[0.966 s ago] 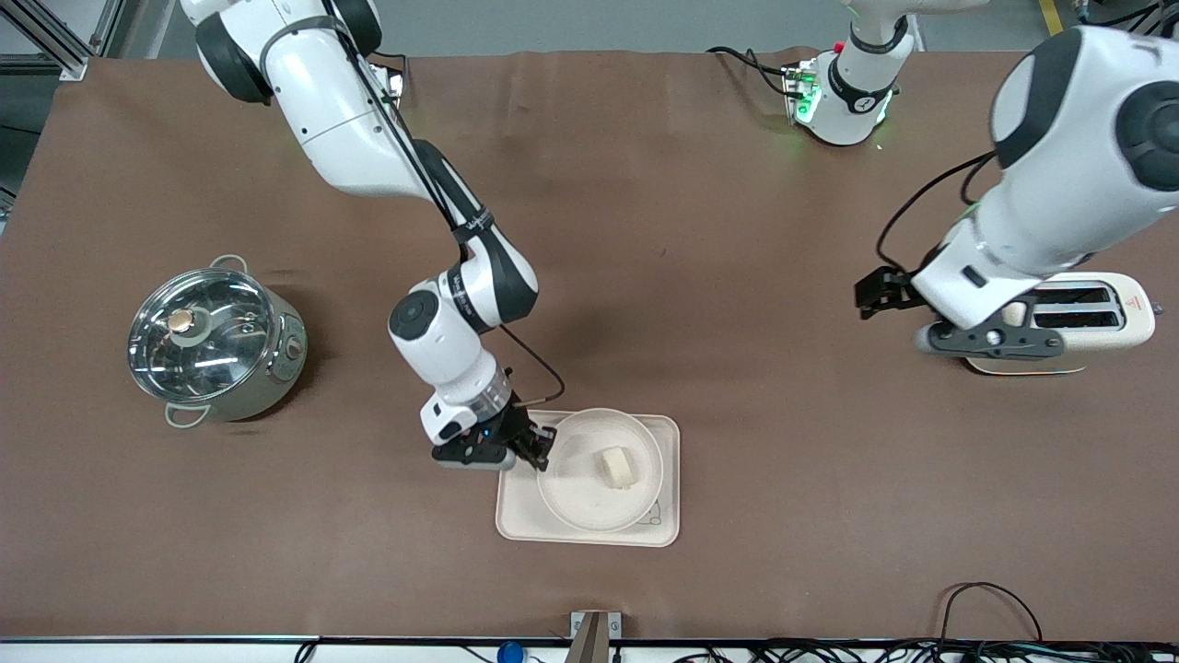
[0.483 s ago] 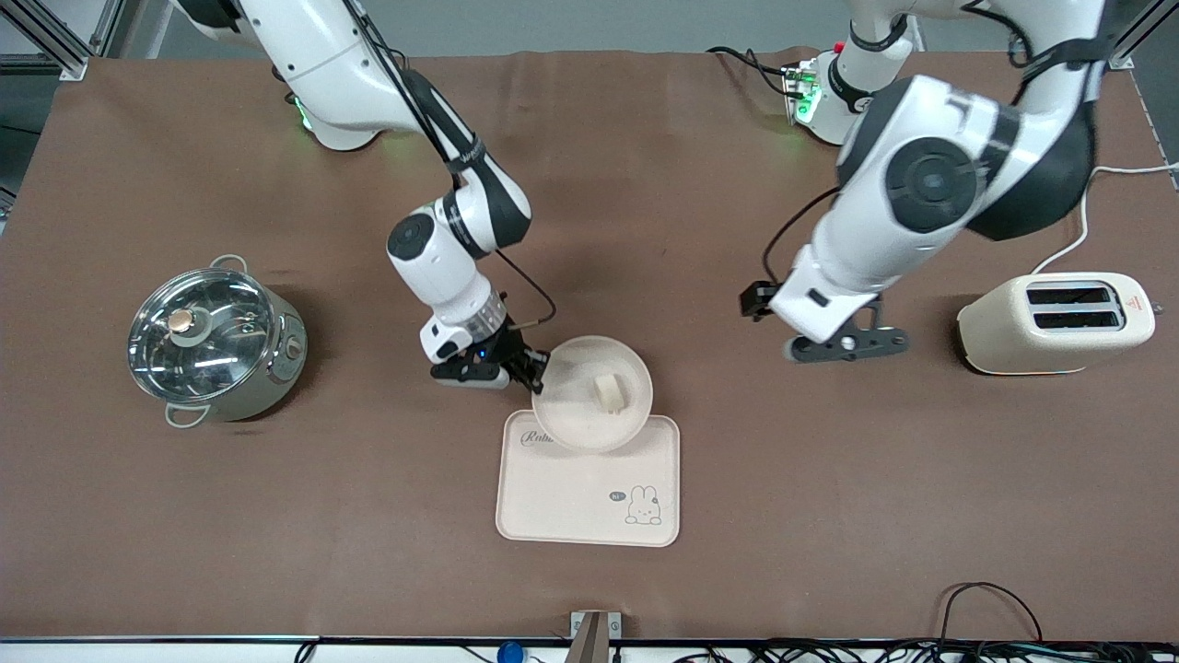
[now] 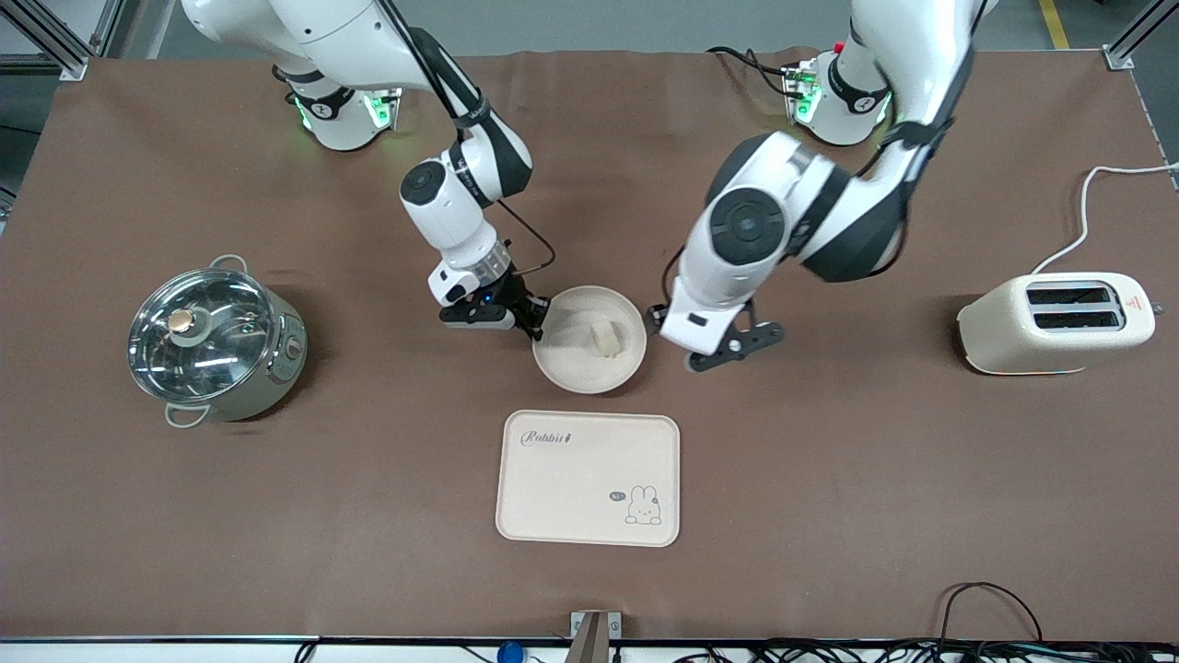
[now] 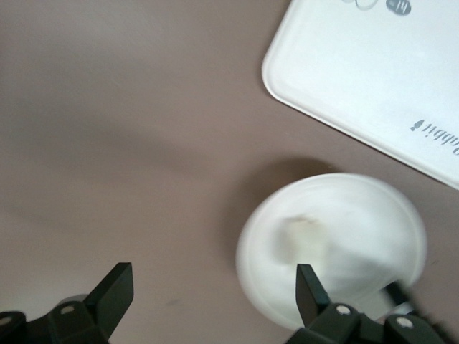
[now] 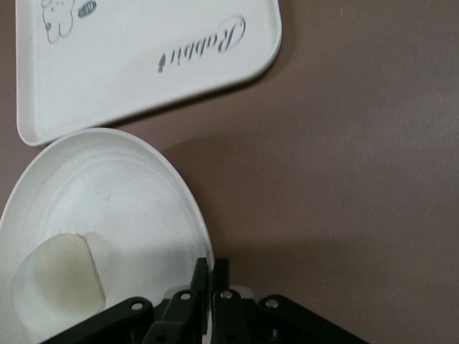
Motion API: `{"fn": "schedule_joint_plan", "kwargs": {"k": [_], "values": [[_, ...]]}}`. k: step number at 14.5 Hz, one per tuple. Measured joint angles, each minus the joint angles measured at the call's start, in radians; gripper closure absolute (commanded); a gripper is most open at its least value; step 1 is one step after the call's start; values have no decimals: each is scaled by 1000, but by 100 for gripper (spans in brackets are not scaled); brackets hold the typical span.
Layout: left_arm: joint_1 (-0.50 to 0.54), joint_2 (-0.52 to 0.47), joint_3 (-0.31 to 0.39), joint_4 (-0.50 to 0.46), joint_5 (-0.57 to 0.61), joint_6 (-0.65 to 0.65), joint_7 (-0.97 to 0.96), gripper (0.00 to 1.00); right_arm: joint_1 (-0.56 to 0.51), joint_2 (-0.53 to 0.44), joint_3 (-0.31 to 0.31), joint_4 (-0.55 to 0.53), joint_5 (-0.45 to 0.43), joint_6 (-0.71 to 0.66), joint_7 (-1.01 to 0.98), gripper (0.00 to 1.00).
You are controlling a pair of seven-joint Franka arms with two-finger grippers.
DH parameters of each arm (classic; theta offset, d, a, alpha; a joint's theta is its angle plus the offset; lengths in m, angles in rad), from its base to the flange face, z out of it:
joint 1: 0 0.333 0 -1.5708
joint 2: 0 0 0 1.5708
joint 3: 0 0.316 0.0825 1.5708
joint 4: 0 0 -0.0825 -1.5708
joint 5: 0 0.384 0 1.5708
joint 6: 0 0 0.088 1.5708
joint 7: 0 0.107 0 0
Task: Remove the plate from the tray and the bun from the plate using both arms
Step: 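Slide the plate off the tray with the right gripper while the left gripper follows, then grasp the bun with the left gripper while the right gripper releases the plate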
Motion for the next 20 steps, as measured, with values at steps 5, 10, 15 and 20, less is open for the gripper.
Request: {"fn": "schedule_joint_plan", "kwargs": {"k": [5, 10, 15, 20], "values": [[-69, 123, 2, 0, 1, 156, -232, 0, 58, 2, 0, -19, 32, 5, 8, 100], [-76, 153, 6, -38, 1, 180, -294, 3, 41, 61, -11, -30, 35, 94, 8, 31], [-129, 164, 6, -146, 1, 420, -425, 10, 5, 68, -12, -18, 41, 97, 12, 0], [-151, 201, 11, -165, 1, 491, -446, 31, -24, 41, -12, -14, 42, 48, 12, 0]]}}
